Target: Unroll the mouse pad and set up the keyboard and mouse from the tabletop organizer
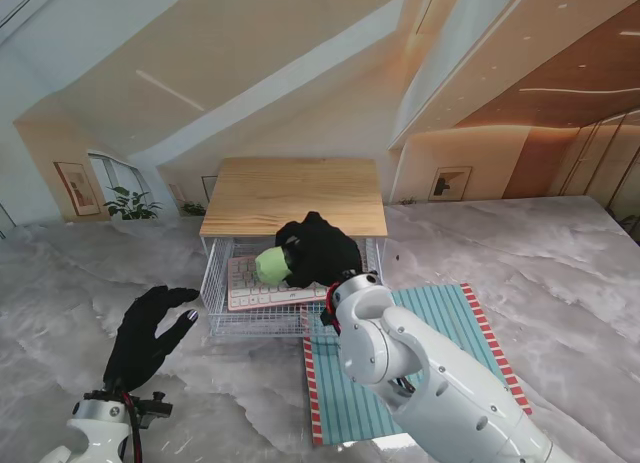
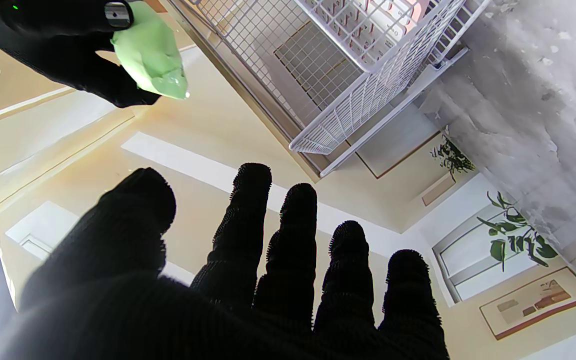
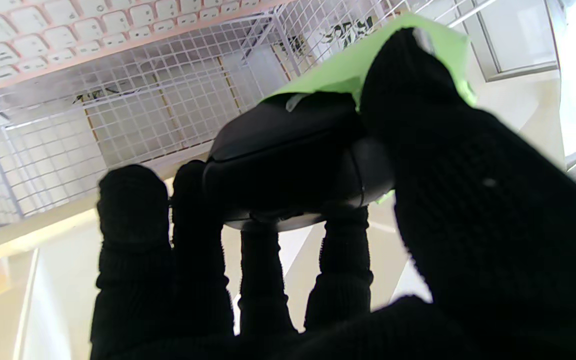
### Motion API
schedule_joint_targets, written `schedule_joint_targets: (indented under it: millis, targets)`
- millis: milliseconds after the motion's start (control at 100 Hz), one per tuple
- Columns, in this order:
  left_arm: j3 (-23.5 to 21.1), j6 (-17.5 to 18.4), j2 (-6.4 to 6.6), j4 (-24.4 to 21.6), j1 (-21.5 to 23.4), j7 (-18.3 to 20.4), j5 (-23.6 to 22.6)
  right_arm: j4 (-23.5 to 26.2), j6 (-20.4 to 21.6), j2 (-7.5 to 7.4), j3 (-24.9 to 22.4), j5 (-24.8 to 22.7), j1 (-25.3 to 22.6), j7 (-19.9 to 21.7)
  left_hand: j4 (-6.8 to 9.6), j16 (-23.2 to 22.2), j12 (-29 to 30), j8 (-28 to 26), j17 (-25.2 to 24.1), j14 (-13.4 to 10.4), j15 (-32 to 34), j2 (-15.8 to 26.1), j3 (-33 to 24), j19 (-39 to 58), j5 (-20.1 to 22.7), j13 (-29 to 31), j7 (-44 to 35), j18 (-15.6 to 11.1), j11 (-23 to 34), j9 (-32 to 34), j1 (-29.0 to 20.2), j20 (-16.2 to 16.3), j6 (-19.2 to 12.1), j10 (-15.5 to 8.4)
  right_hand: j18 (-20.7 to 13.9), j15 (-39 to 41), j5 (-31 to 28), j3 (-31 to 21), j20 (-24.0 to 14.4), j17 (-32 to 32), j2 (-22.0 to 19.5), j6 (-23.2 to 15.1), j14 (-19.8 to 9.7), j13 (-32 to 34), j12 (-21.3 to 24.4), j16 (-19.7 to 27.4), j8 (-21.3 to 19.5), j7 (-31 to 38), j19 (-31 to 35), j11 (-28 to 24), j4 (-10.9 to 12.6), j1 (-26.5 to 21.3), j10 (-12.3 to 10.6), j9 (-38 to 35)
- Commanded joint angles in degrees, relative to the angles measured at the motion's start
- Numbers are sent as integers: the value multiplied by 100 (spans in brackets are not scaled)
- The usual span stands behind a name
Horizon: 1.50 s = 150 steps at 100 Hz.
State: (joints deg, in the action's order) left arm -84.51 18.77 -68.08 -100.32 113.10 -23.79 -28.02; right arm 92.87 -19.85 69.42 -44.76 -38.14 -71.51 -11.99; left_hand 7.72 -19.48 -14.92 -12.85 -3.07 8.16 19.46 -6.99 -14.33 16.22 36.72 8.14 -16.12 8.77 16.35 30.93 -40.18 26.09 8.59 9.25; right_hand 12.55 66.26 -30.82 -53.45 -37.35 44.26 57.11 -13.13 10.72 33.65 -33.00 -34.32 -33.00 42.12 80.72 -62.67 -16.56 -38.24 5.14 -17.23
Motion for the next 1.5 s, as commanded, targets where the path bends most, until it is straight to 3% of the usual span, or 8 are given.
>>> schedule_joint_targets:
  millis: [0,350,830,1210,1490]
  targets:
    - [18,24,-14,-53,28,79,1,162,12,-88,-80,-102,-187,8,113,14,29,68,-54,-172,-46,35,73,-103,-38,-195,67,-167,-15,-84,-19,69,-44,-48,-12,345,-1010,-853,88,76,-1037,407,-918,237,-122,65,-515,2455,302,-182,519,-617,-48,-62]
    - [3,71,-15,-76,44,70,-5,1122,-85,-355,-1184,-824,-1342,112,112,14,30,70,-56,-172,-45,40,72,-105,-39,-196,72,-164,-15,-84,-23,69,-35,-48,1,342,-1026,-840,87,66,-1039,438,-898,261,-129,82,-519,2439,300,-162,522,-628,-27,-108]
    - [-4,80,-10,-113,56,110,14,1813,-311,-490,-2368,-1561,-2531,170,112,13,30,70,-50,-168,-40,32,71,-101,-27,-190,74,-160,-16,-76,-25,73,-33,-40,19,345,-1032,-818,79,40,-1044,464,-880,276,-137,98,-531,2423,297,-137,531,-652,-5,-145]
    - [3,62,-14,-130,68,103,33,1825,-567,-519,-3106,-1847,-3188,208,112,13,32,72,-56,-167,-40,38,69,-105,-33,-196,82,-162,-21,-85,-21,69,-35,-42,36,350,-1047,-811,71,28,-1050,507,-861,289,-148,109,-549,2402,303,-125,536,-667,17,-159]
    - [6,48,-10,-149,67,136,60,1283,-966,-535,-3189,-1800,-3272,315,113,17,32,71,-56,-165,-46,34,68,-106,-34,-198,83,-161,-22,-84,-20,68,-34,-32,53,365,-1036,-805,63,-5,-1061,523,-851,268,-163,106,-572,2397,310,-128,539,-679,22,-123]
